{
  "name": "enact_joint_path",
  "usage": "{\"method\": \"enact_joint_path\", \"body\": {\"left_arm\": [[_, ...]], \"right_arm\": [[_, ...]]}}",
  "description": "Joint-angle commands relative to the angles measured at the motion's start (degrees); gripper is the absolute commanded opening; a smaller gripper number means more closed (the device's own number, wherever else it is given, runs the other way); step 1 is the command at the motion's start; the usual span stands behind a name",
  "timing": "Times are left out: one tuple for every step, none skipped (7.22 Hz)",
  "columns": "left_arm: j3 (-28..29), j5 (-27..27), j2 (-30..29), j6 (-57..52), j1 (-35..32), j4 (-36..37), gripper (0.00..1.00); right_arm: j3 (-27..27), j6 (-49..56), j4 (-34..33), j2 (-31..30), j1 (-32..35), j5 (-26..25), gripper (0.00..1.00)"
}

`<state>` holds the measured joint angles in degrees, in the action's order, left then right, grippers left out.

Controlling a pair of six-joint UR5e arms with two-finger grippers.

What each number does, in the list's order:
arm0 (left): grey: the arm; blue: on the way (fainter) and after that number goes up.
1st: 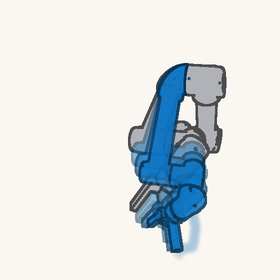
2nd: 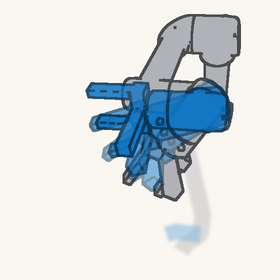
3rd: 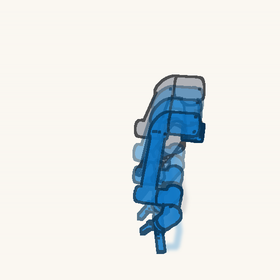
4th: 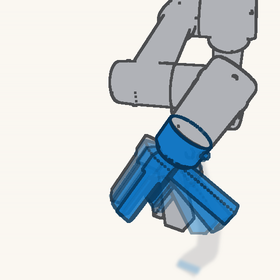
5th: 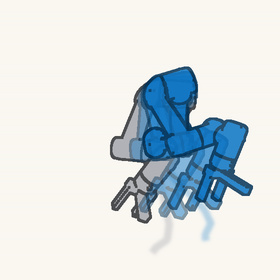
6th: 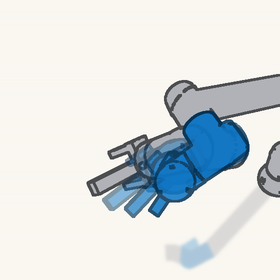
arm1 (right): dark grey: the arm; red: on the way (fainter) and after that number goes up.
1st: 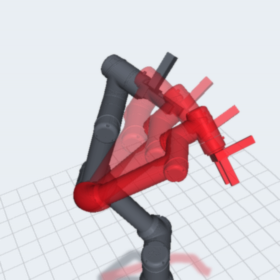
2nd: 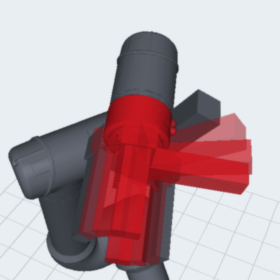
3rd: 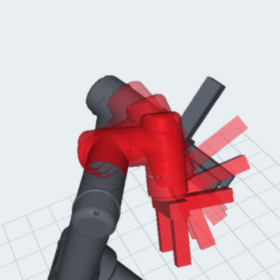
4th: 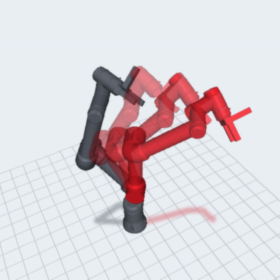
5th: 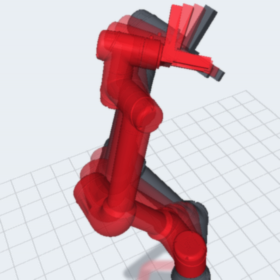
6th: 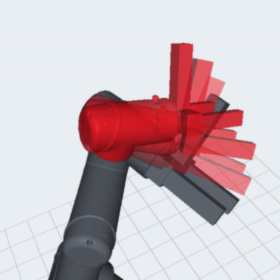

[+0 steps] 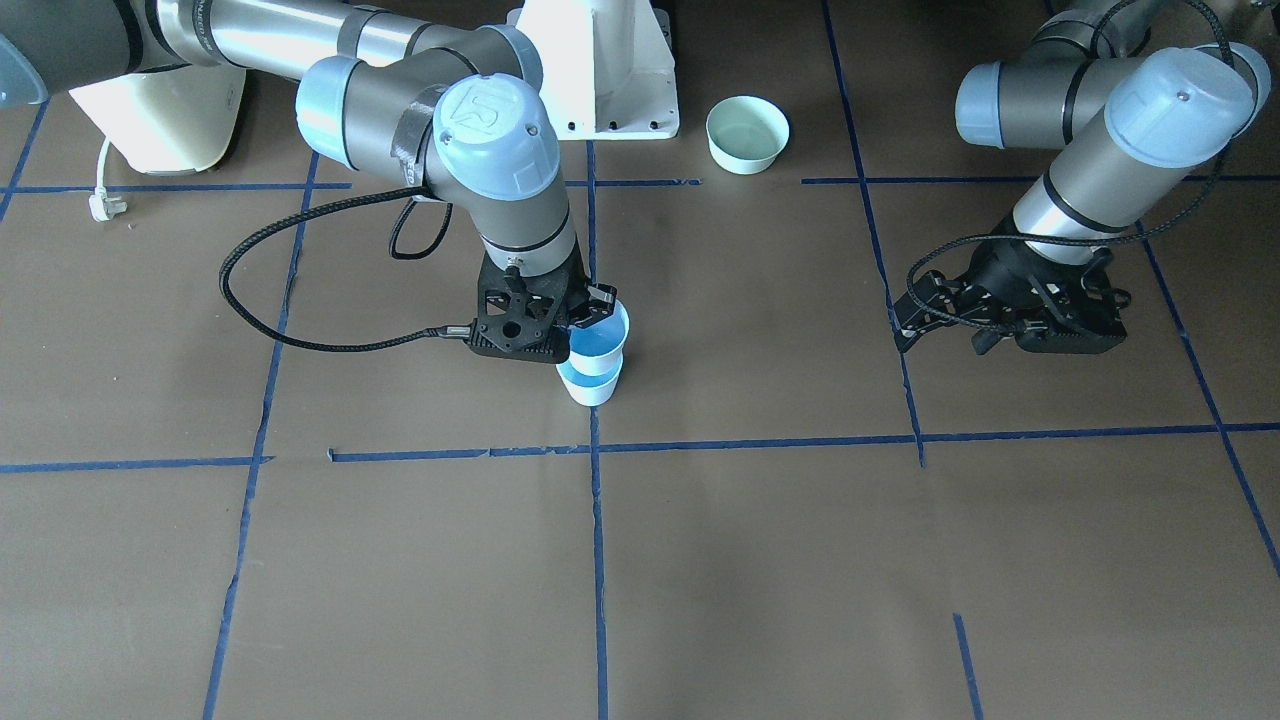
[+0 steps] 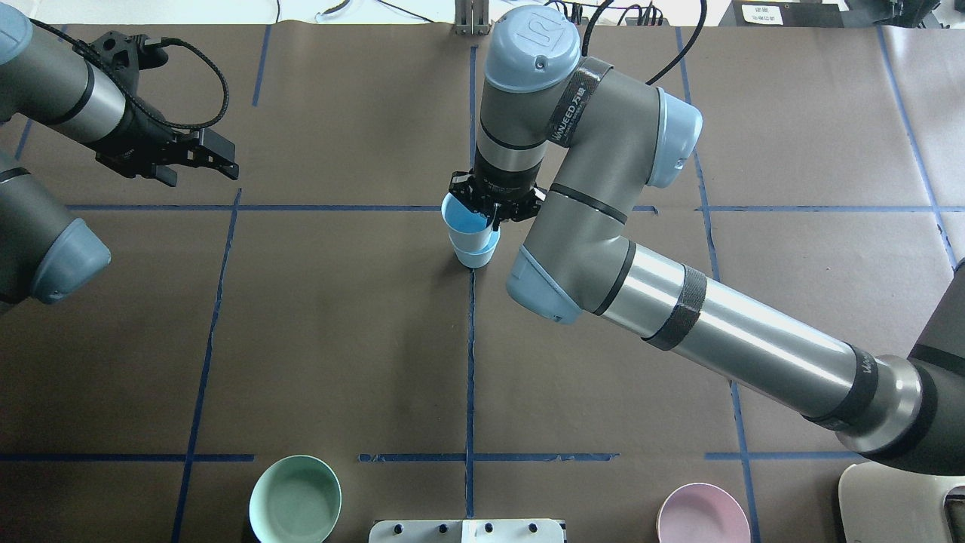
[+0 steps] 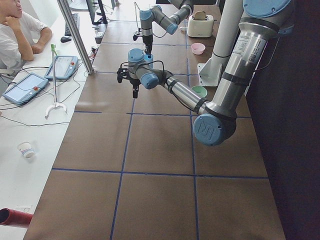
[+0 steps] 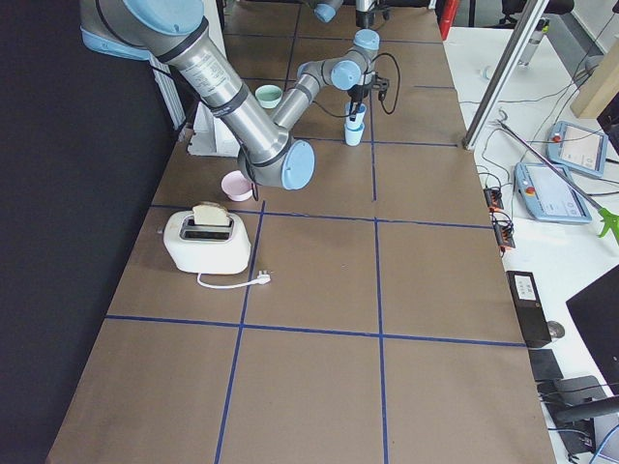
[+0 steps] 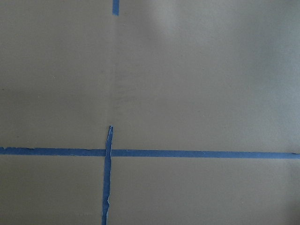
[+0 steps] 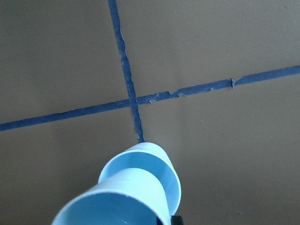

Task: Stack blue cups with both arms
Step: 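Open the right gripper and withdraw both arms from the stack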

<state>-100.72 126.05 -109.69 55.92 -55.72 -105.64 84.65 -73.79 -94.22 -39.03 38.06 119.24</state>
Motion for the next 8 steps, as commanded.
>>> {"method": "enact_joint_path", "body": {"left_arm": [[-0.5,0.1,0.0,0.2,0.0,0.0,1.00],[-0.7,0.1,0.1,0.2,0.0,0.1,1.00],[-0.7,0.1,0.1,0.3,0.0,0.1,1.00],[-0.7,0.1,0.1,0.3,0.0,0.1,1.00],[-0.6,0.0,0.1,0.2,0.0,0.1,1.00],[-0.6,0.3,2.2,-0.9,-0.1,-0.3,1.00],[-0.6,0.2,4.1,-8.6,-1.0,0.0,1.00],[-0.3,0.3,6.5,-15.2,-3.8,0.3,1.00]], "right_arm": [[0.0,0.0,0.0,-0.2,0.0,-0.1,0.00],[-0.1,0.0,0.0,-0.2,-0.1,-0.1,0.17],[-0.1,0.0,-0.1,-0.2,-0.2,-0.1,0.99],[0.0,0.3,-0.1,-0.4,-0.2,-0.2,1.00],[0.9,0.7,-0.2,-0.5,0.6,0.1,1.00],[7.9,0.8,-0.6,-5.2,3.6,1.9,1.00],[17.3,5.2,-0.4,-14.1,7.7,4.2,1.00],[22.0,12.5,-0.5,-21.3,12.3,7.6,1.00]]}}
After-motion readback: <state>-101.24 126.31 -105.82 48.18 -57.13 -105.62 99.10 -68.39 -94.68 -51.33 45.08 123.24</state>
